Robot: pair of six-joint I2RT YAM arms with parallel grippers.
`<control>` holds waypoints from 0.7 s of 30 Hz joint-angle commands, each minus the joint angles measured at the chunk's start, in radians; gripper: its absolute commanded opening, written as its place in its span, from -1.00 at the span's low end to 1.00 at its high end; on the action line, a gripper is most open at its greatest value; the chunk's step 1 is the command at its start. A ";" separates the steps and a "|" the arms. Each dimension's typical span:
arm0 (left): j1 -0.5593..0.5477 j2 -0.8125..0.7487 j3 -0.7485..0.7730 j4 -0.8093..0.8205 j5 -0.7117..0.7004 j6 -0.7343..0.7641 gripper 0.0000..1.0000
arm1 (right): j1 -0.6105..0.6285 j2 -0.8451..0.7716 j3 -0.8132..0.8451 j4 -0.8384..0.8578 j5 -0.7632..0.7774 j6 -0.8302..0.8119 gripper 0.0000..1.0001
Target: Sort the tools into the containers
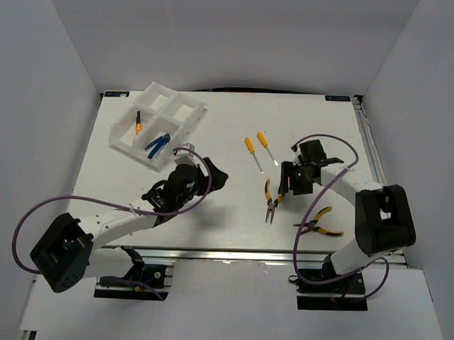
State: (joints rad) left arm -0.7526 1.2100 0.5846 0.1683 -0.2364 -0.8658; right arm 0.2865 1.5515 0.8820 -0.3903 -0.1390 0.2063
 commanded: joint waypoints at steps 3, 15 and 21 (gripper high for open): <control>-0.012 0.033 0.045 0.036 0.021 -0.013 0.77 | 0.029 0.060 0.078 -0.001 0.055 0.029 0.26; -0.060 0.223 0.227 -0.067 0.045 -0.060 0.60 | 0.043 0.123 0.080 -0.022 0.108 0.074 -0.35; -0.095 0.322 0.330 -0.098 0.077 -0.054 0.44 | 0.043 0.064 0.082 0.020 0.054 0.045 -0.75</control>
State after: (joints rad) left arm -0.8321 1.5160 0.8558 0.1011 -0.1900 -0.9221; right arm 0.3241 1.6583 0.9443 -0.3917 -0.0562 0.2594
